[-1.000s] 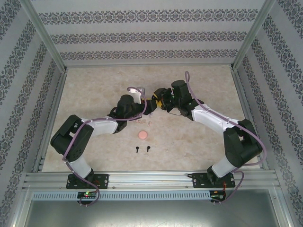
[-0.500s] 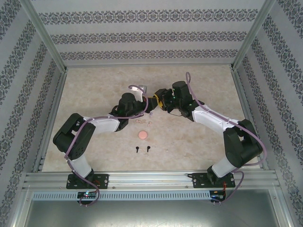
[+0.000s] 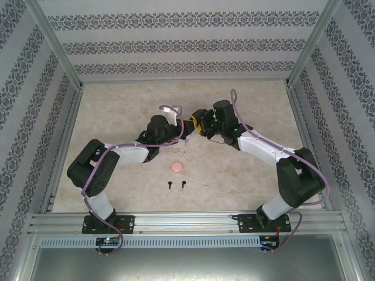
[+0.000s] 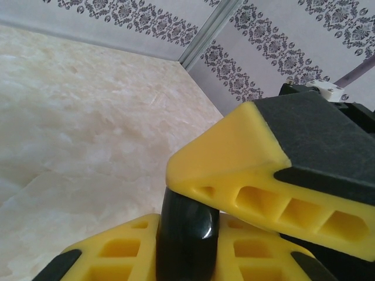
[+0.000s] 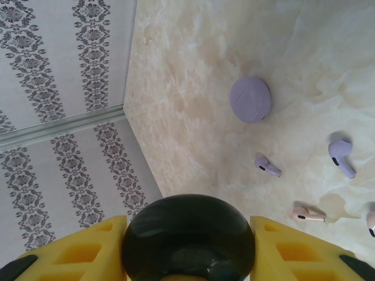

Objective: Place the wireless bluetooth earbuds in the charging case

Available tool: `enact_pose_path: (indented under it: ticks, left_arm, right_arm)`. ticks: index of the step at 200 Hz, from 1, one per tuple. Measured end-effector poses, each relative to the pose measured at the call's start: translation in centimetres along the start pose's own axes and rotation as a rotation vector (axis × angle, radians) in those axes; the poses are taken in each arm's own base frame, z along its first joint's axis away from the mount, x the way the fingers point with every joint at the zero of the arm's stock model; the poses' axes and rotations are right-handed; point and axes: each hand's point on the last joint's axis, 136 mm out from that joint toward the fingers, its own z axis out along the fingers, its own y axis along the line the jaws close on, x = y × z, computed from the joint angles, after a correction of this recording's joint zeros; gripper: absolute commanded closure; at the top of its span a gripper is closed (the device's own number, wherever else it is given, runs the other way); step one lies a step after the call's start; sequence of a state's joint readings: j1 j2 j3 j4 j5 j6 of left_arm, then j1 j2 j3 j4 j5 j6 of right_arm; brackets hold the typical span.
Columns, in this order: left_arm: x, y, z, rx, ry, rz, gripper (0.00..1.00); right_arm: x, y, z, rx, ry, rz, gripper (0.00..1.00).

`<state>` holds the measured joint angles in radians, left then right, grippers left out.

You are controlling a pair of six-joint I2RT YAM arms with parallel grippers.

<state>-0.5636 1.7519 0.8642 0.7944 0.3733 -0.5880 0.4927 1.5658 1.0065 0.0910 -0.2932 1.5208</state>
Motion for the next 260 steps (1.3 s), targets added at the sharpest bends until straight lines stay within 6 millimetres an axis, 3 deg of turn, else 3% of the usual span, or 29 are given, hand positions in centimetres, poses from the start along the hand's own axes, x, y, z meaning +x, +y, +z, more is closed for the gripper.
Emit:
enact_pose_path:
  ticks: [18, 59, 92, 138, 157, 174, 213, 260]
  left_arm:
    - [0.0, 0.0, 0.0, 0.000, 0.000, 0.000, 1.00]
    - [-0.1, -0.1, 0.0, 0.005, -0.002, -0.016, 1.00]
    - [-0.1, -0.3, -0.1, 0.012, 0.004, -0.025, 1.00]
    - [1.1, -1.3, -0.2, 0.043, 0.108, -0.023, 1.00]
    - [1.0, -2.6, 0.1, 0.097, 0.159, -0.008, 1.00]
    - [0.7, -4.0, 0.2, 0.151, 0.194, 0.002, 1.00]
    - [0.9, -5.5, 0.1, 0.222, 0.246, 0.015, 1.00]
    - [1.5, -5.7, 0.3, 0.239, 0.292, 0.014, 1.00]
  right_arm:
    - [0.0, 0.0, 0.0, 0.000, -0.001, 0.000, 0.56]
    - [-0.1, 0.4, 0.0, -0.016, -0.003, 0.008, 0.33]
    - [-0.9, 0.8, -1.1, -0.042, -0.020, 0.017, 0.29]
    - [-4.3, 1.8, -5.1, -0.103, -0.087, -0.064, 0.29]
    - [-5.3, 0.8, -6.6, -0.093, -0.113, -0.103, 0.29]
    - [-5.4, -1.4, -7.7, -0.063, -0.127, -0.105, 0.30]
    - [-4.1, -6.2, -7.8, 0.020, -0.113, -0.046, 0.29]
    - [-2.5, -5.7, -7.3, 0.013, -0.105, -0.022, 0.29]
